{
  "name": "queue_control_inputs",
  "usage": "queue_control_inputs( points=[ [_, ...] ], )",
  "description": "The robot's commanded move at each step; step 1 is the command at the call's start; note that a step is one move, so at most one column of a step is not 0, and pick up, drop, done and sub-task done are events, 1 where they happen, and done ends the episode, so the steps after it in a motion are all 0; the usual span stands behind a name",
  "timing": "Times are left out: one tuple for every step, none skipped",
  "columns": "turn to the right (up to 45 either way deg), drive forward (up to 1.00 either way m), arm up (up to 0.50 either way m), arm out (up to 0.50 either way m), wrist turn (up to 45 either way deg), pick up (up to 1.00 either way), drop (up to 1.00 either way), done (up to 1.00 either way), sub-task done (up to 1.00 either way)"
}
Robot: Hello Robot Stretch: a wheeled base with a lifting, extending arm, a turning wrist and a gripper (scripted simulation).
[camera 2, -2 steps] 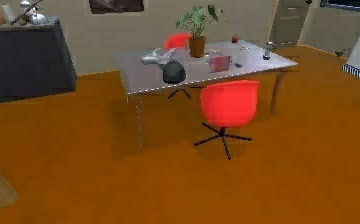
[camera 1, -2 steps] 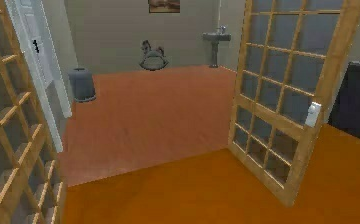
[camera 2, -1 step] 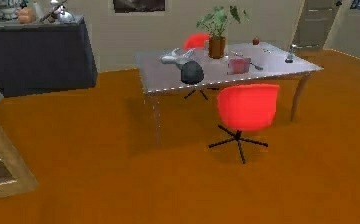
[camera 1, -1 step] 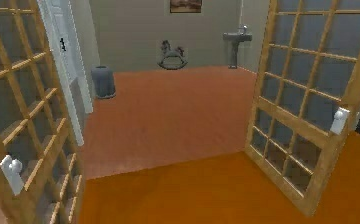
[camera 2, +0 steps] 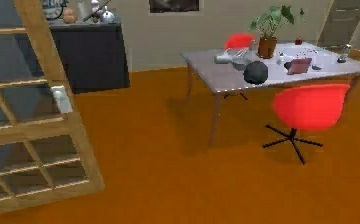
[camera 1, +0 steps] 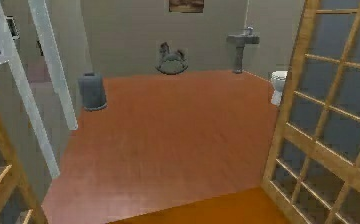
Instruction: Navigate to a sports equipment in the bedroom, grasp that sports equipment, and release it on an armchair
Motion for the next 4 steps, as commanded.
queue_control_inputs(
  points=[
    [-15.0,0.00,0.00,0.00,0.0,0.00,0.00,0.00,0.00],
    [0.0,1.00,0.00,0.00,0.0,0.00,0.00,0.00,0.00],
    [0.0,0.50,0.00,0.00,0.0,0.00,0.00,0.00,0.00],
    [-24.0,0.00,0.00,0.00,0.0,0.00,0.00,0.00,0.00]
  ],
)
